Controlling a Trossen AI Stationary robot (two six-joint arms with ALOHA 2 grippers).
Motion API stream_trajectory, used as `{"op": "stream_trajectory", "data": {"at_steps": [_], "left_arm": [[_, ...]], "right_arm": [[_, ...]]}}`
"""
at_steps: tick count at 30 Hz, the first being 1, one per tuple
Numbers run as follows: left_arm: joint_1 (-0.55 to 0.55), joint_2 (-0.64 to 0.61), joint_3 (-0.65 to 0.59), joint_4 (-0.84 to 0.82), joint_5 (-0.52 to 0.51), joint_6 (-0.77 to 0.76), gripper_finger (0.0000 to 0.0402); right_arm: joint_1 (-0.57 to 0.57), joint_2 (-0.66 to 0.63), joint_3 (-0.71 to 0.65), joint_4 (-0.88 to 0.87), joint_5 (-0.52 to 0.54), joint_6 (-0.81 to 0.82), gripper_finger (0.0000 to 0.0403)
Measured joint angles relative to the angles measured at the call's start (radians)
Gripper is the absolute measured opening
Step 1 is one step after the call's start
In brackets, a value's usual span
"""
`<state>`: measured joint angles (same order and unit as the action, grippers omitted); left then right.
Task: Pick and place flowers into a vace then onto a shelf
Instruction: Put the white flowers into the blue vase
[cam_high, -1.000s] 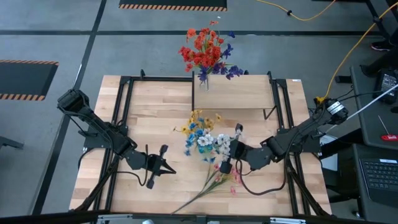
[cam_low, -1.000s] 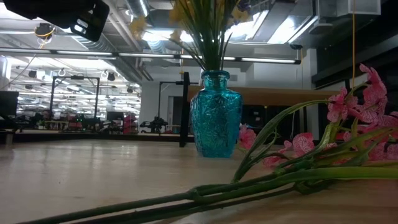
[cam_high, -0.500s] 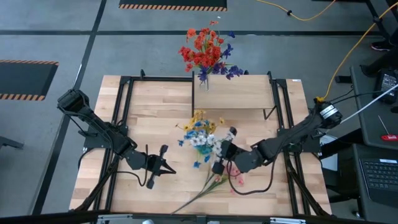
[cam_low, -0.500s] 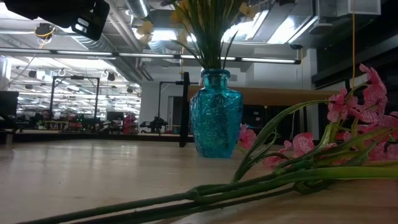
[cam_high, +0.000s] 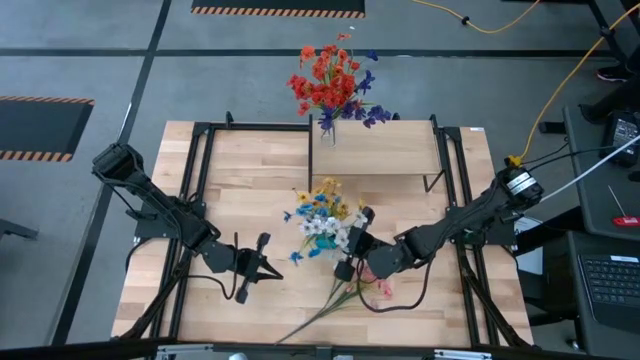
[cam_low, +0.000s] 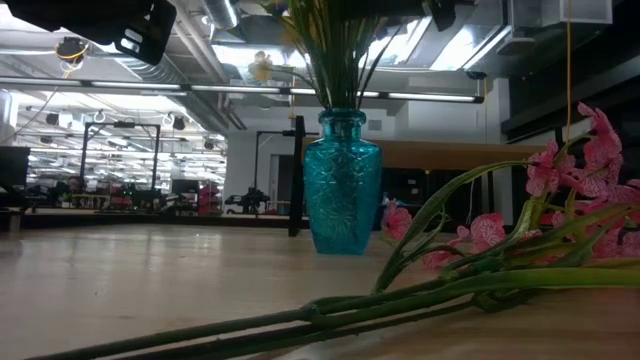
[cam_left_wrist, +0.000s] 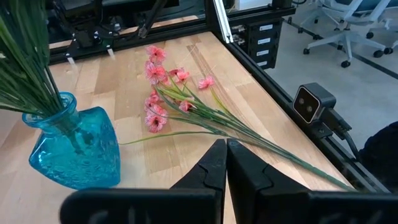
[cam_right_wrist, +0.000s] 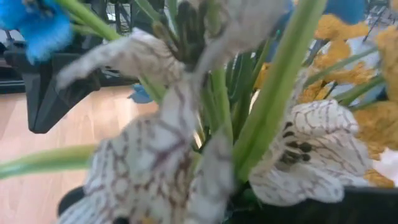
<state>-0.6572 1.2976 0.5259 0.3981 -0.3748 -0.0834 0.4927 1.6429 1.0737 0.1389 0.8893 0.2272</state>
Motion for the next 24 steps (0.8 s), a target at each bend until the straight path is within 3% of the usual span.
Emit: {"op": "stream_trajectory", "data": {"at_steps": [13, 18, 24], "left_arm": [[0.0, 0.0, 0.0, -0.002, 0.001, 0.0, 0.0004], [0.0, 0.0, 0.0, -0.003, 0.0, 0.0, 0.0007], [0.0, 0.0, 0.0, -0.003, 0.0, 0.0, 0.0003]], "right_arm": [[-0.01, 0.049, 0.0, 0.006, -0.02, 0.008, 0.0005], [-0.025, 0.049, 0.0, 0.008, -0.127, 0.007, 0.0033], [-0.031, 0.049, 0.0, 0.007, -0.134, 0.008, 0.009]]}}
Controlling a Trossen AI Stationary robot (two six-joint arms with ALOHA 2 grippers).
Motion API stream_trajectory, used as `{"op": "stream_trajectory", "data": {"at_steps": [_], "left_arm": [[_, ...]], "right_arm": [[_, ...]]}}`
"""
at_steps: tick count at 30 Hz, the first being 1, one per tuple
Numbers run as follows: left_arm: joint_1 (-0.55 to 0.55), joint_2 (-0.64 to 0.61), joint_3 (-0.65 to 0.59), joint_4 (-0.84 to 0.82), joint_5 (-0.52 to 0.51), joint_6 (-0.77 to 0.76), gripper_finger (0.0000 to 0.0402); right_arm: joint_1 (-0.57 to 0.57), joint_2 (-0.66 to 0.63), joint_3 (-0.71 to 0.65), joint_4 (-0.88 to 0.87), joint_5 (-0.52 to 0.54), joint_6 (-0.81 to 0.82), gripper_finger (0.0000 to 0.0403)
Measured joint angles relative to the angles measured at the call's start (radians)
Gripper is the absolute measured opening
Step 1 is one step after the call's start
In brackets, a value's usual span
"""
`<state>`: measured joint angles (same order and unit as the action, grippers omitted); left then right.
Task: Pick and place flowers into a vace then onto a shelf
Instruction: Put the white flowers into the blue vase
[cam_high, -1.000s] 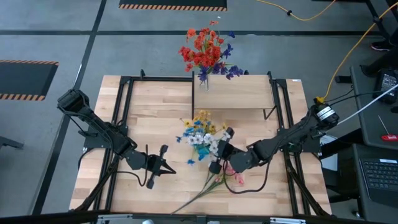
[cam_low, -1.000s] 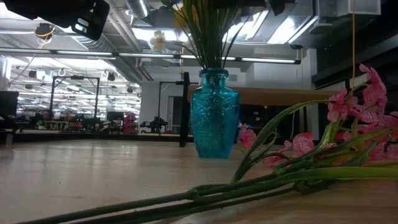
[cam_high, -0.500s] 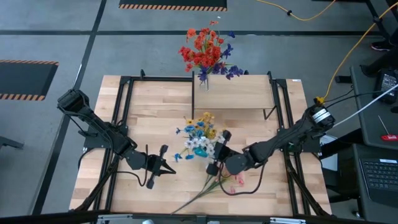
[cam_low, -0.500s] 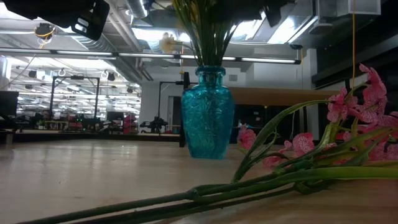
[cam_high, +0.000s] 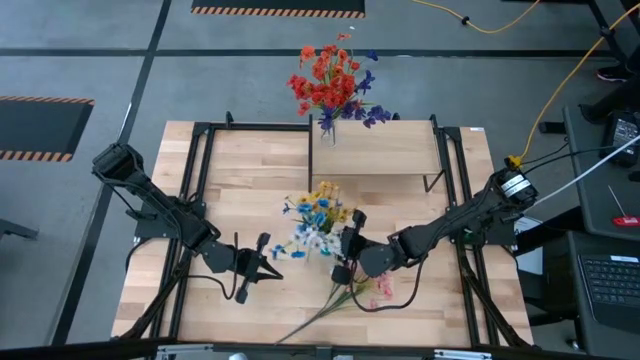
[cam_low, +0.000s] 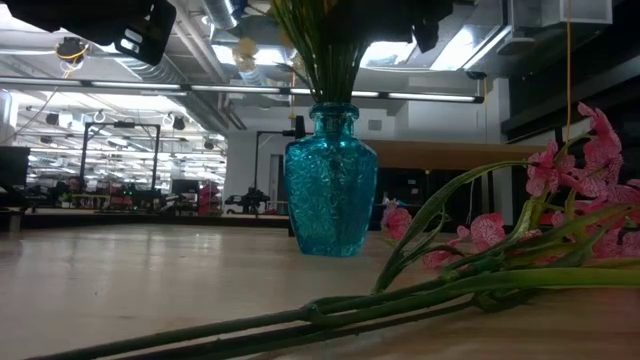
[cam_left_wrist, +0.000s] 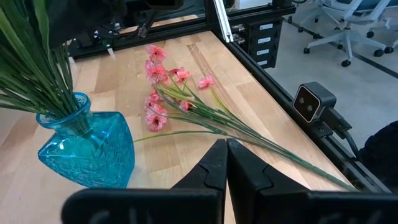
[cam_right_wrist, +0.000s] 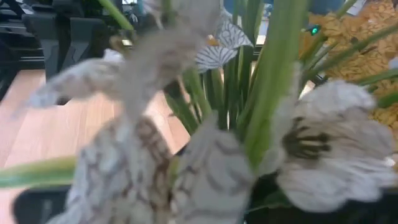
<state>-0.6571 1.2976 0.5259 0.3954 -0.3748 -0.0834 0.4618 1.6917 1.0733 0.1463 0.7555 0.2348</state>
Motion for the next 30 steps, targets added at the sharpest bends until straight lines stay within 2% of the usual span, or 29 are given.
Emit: {"op": "stream_trajectory", "data": {"at_steps": [8, 13, 18, 22, 30], "left_arm": [[0.0, 0.0, 0.0, 0.0, 0.0, 0.0, 0.0006], [0.0, 0.0, 0.0, -0.001, -0.001, 0.0, 0.0007], [0.0, 0.0, 0.0, -0.003, -0.001, 0.0, 0.0004], [0.0, 0.0, 0.0, -0.003, -0.001, 0.0, 0.0004], [0.0, 0.0, 0.0, -0.003, -0.002, 0.0, 0.0008]], "right_arm": [[0.004, 0.0, 0.0, -0.007, 0.0, -0.012, 0.0169], [0.022, -0.003, 0.0, -0.013, 0.001, -0.054, 0.02], [0.038, -0.005, 0.0, -0.043, 0.025, -0.082, 0.0211], [0.04, -0.006, -0.001, -0.122, 0.037, -0.029, 0.0212], [0.043, -0.019, -0.001, -0.177, 0.04, -0.025, 0.0212]]}}
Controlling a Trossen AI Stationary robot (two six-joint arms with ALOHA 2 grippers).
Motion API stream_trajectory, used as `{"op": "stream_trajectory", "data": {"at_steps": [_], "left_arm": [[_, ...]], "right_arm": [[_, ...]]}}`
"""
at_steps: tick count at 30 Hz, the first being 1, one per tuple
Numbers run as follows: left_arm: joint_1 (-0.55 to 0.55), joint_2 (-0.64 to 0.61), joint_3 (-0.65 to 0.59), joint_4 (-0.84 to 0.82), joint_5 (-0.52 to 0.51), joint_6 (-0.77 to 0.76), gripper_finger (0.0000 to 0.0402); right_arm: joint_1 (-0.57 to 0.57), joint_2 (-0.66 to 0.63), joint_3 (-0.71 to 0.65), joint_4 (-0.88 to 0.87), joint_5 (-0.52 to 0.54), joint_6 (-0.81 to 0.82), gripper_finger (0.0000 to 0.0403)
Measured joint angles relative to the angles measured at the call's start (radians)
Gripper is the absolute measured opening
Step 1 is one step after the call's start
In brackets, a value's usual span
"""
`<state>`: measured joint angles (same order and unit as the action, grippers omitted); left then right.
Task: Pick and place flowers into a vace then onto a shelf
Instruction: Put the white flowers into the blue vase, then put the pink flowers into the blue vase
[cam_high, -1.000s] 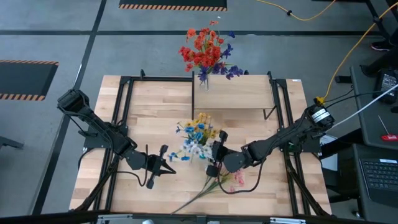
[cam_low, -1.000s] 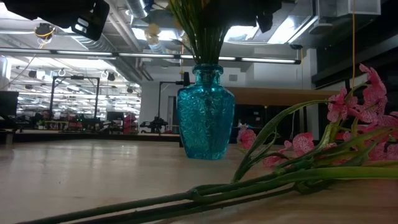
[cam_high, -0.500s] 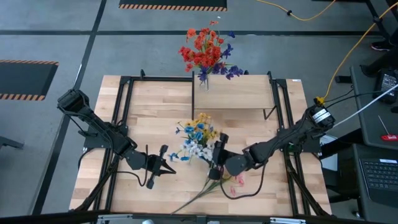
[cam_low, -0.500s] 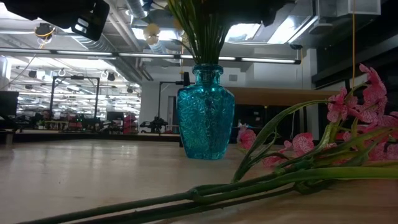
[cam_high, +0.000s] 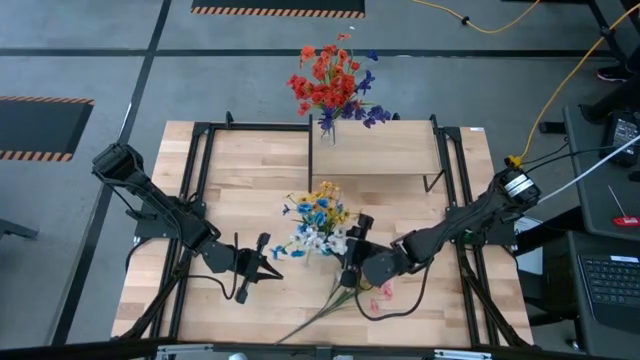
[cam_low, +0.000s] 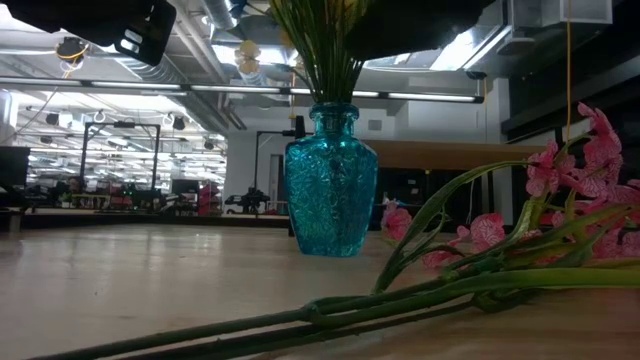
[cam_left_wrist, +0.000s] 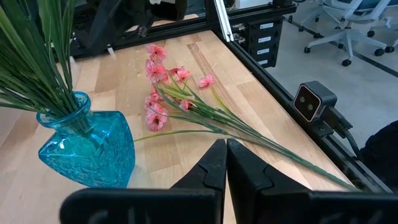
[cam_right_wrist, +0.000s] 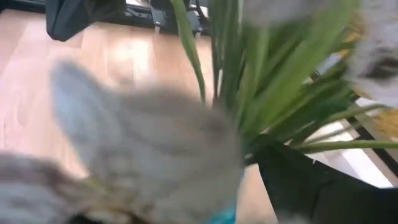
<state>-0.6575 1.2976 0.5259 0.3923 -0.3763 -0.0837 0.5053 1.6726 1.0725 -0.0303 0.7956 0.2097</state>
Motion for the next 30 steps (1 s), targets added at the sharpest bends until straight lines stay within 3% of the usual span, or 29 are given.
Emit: {"op": "stream_trajectory", "data": {"at_steps": [16, 23, 30], "left_arm": [[0.0, 0.0, 0.0, -0.008, 0.001, 0.0, 0.0006], [0.0, 0.0, 0.0, -0.008, 0.002, -0.02, 0.0006], [0.0, 0.0, 0.0, -0.008, 0.003, -0.037, 0.0015]], "right_arm": [[0.07, -0.042, 0.0, -0.166, 0.068, 0.138, 0.0212], [0.13, -0.042, 0.0, -0.301, 0.146, 0.31, 0.0212], [0.207, -0.042, -0.033, -0.298, 0.17, 0.421, 0.0212]]}}
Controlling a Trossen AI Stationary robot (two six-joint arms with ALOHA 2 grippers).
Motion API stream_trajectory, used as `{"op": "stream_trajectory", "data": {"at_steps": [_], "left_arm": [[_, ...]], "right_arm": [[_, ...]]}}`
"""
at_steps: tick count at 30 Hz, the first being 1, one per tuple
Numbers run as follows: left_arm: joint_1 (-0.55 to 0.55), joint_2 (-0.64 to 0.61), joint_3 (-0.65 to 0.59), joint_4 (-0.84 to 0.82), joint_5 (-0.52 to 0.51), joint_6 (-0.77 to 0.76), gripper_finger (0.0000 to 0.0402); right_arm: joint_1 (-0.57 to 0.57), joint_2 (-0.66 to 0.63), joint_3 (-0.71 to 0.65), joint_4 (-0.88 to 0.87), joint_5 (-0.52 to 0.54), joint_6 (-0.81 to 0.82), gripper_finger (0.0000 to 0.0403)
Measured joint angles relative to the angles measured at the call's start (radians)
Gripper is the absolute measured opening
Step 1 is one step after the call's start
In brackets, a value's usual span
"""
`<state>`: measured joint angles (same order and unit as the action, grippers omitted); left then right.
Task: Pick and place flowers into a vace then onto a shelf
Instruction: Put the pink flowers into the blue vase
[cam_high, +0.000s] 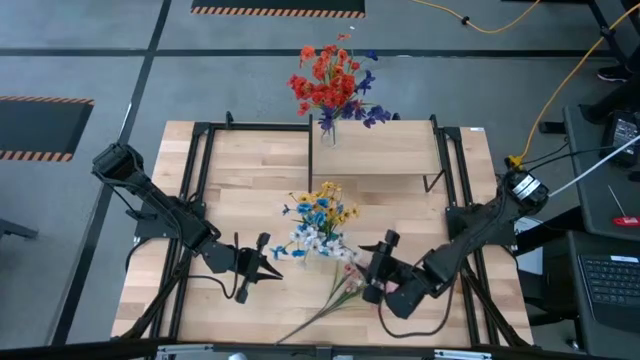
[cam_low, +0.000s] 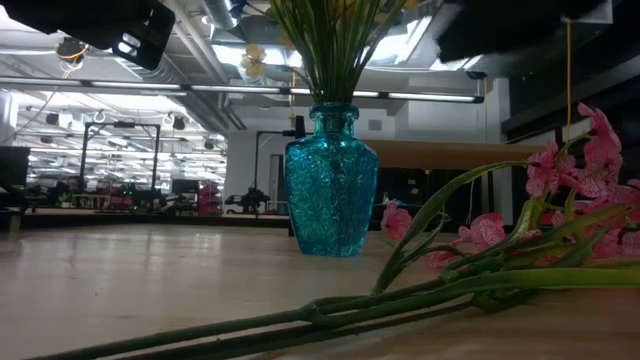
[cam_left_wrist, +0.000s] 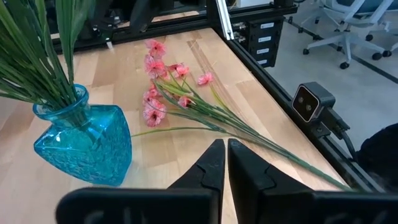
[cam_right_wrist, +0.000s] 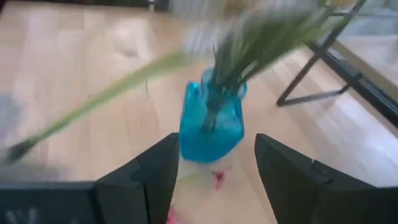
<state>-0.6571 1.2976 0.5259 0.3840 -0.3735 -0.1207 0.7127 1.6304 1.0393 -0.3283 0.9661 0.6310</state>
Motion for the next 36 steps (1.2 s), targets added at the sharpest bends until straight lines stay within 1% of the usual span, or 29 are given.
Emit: {"op": "stream_trajectory", "data": {"at_steps": [3, 6, 9, 12, 15, 19, 24, 27, 33, 36], "left_arm": [[-0.002, 0.0, 0.0, 0.0, 0.01, 0.0, 0.0019], [0.001, 0.003, 0.0, 0.001, -0.014, -0.041, 0.0021], [0.019, 0.017, 0.0, 0.0, -0.028, -0.086, 0.0019], [0.042, 0.051, 0.026, -0.032, -0.019, -0.111, 0.001], [0.048, 0.1, 0.109, -0.17, -0.019, -0.141, 0.0002], [0.048, 0.191, 0.268, -0.437, -0.021, -0.182, 0.0003], [0.032, 0.299, 0.449, -0.688, 0.008, -0.309, 0.0001], [0.008, 0.36, 0.534, -0.77, 0.017, -0.367, 0.0003], [-0.035, 0.487, 0.677, -0.799, 0.0, -0.47, 0.0002], [-0.043, 0.541, 0.759, -0.858, -0.003, -0.516, 0.0003]], "right_arm": [[0.037, 0.001, -0.054, 0.017, 0.058, 0.071, 0.0212], [0.066, 0.001, -0.109, 0.1, 0.07, 0.101, 0.0212], [0.08, 0.001, -0.138, 0.208, 0.072, 0.057, 0.0212], [0.08, 0.001, -0.142, 0.238, 0.072, 0.001, 0.0212], [0.064, 0.001, -0.142, 0.243, 0.072, -0.034, 0.0212], [0.042, 0.001, -0.142, 0.242, 0.072, -0.037, 0.0212], [0.034, 0.001, -0.142, 0.241, 0.072, -0.051, 0.0212], [0.034, 0.001, -0.142, 0.24, 0.072, -0.069, 0.0212], [0.034, 0.001, -0.142, 0.227, 0.071, -0.099, 0.0212], [0.034, 0.001, -0.142, 0.228, 0.071, -0.113, 0.0212]]}}
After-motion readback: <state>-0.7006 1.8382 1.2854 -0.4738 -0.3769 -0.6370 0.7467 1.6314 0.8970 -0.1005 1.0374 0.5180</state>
